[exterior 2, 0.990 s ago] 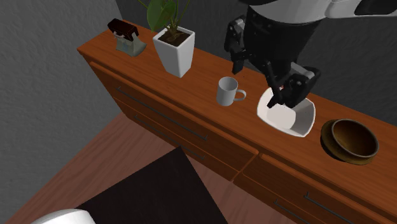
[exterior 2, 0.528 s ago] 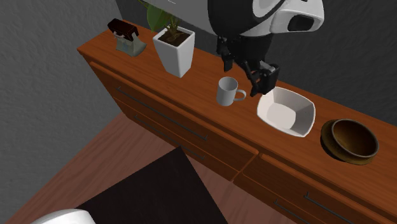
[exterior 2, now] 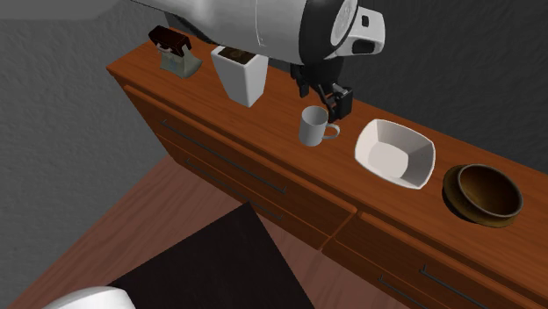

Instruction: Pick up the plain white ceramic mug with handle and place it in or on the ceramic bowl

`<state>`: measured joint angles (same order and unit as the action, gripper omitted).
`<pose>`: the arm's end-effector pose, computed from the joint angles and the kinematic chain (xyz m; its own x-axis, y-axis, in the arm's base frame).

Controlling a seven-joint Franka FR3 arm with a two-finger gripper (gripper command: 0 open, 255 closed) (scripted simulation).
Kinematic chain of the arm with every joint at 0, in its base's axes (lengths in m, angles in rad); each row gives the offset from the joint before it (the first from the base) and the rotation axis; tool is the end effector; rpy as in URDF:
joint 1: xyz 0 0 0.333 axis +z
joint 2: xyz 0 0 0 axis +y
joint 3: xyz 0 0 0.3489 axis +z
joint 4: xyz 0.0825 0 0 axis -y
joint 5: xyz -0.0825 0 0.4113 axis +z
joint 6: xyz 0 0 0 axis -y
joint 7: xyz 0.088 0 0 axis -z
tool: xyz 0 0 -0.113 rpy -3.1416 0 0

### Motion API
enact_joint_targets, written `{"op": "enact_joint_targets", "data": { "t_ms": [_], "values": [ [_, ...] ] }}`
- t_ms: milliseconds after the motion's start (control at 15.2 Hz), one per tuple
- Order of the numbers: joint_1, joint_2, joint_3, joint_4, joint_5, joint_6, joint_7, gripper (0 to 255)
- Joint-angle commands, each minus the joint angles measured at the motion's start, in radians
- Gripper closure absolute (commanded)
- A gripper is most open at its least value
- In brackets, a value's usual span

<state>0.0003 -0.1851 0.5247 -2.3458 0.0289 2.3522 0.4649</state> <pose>0.4430 0.2625 0.4237 0.9828 0.0398 0.1802 0.0430 -0.9990 -0.0136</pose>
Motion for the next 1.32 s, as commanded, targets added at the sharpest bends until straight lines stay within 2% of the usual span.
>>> {"op": "enact_joint_targets", "data": {
  "t_ms": [0,264,462,660,1254],
  "values": [
    [-0.013,0.099,0.039,0.048,-0.082,0.037,0.084,0],
    [0.003,0.283,0.068,0.144,-0.271,0.074,0.255,0],
    [0.055,0.419,0.048,0.232,-0.406,0.077,0.371,0],
    [0.124,0.548,0.009,0.333,-0.511,0.067,0.459,0],
    [0.16,0.644,-0.042,0.358,-0.588,0.124,0.509,0]
  ]
}}
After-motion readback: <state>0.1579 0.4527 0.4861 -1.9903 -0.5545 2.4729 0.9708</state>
